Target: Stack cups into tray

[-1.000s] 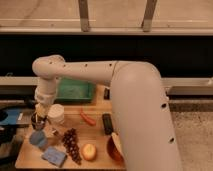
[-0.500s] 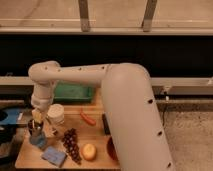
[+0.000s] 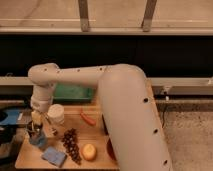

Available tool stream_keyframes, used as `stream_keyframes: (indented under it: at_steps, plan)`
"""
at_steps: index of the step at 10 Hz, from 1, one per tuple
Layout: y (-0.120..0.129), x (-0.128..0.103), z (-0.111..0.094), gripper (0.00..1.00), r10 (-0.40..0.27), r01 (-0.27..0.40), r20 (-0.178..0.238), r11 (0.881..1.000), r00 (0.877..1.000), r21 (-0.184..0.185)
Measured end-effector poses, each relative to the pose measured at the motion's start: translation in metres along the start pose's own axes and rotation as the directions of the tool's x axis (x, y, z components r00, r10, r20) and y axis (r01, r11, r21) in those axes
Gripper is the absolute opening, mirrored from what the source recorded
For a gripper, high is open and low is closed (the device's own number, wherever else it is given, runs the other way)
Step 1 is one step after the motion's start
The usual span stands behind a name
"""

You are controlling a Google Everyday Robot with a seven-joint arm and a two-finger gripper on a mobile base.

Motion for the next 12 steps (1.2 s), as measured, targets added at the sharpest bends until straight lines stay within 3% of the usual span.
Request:
stream_keyframes:
  at_steps: [3,9,12]
  plan:
    - [0.002,-0.002,0.009,0.02,-0.007,0.007,0.000,1.000,1.000,-0.030]
    - [0.004,-0.006,0.026,0.61,-0.018,0.017,-0.016,0.997,1.000,-0.081]
    - [0.003,-0.004,0.027,0.68,-0.012,0.010,-0.026,0.997,1.000,-0.077]
